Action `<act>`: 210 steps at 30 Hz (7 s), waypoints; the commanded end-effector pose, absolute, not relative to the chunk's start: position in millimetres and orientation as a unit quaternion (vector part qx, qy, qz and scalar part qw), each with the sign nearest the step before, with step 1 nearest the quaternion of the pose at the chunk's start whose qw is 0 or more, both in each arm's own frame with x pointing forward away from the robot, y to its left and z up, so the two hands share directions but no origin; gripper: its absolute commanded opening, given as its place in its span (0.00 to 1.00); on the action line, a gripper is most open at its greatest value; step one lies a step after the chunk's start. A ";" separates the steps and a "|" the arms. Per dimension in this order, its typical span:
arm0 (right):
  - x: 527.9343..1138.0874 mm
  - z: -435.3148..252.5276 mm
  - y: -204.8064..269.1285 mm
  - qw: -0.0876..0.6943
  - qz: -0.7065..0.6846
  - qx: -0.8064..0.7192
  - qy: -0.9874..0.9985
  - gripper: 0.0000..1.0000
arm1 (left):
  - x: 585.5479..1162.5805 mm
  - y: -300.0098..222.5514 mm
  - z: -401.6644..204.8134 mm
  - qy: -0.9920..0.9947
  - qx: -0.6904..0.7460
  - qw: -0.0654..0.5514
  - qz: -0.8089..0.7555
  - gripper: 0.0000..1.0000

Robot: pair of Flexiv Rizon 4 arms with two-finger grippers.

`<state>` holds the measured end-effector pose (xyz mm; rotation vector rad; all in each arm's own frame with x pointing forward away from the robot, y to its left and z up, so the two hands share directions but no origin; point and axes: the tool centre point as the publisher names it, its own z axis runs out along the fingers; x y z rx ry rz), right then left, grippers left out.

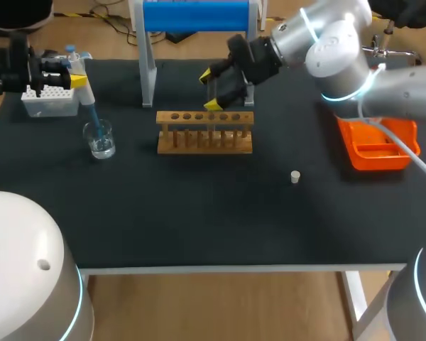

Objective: Invert the test tube, pick up the pipette, mount the tip to pipette, aspirate from beaker and dispense into the tube, eject the tip, return the pipette, and cap with the stopper.

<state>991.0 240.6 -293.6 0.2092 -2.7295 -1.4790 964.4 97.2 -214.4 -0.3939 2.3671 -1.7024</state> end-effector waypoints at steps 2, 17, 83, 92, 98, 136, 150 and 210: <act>995.6 -292.7 241.8 0.019 -0.468 0.074 -0.880 1.00 | 964.1 97.1 -213.6 0.801 -0.134 0.100 -0.575 0.00; 997.0 -290.4 239.1 0.013 -0.456 0.076 -0.887 1.00 | 964.1 97.1 -213.6 0.801 -0.134 0.100 -0.575 0.00; 991.8 -294.6 240.6 0.007 -0.451 0.076 -0.889 1.00 | 961.3 91.8 -205.2 0.806 -0.132 0.106 -0.567 0.00; 991.8 -294.6 240.6 0.007 -0.451 0.076 -0.889 1.00 | 959.1 88.2 -187.5 0.814 -0.130 0.120 -0.554 0.00; 991.8 -294.6 240.6 0.007 -0.451 0.076 -0.889 1.00 | 955.9 82.9 -175.5 0.818 -0.132 0.127 -0.546 0.00; 991.8 -294.6 240.6 0.007 -0.451 0.076 -0.889 1.00 | 957.6 -53.9 -0.8 0.846 -0.083 0.093 -0.519 0.00; 991.8 -294.6 240.6 0.007 -0.451 0.076 -0.889 1.00 | 976.3 -140.7 16.7 0.836 -0.030 0.053 -0.545 0.00; 991.8 -294.6 240.6 0.007 -0.451 0.076 -0.889 1.00 | 985.1 -181.7 4.7 0.829 -0.034 0.015 -0.558 0.00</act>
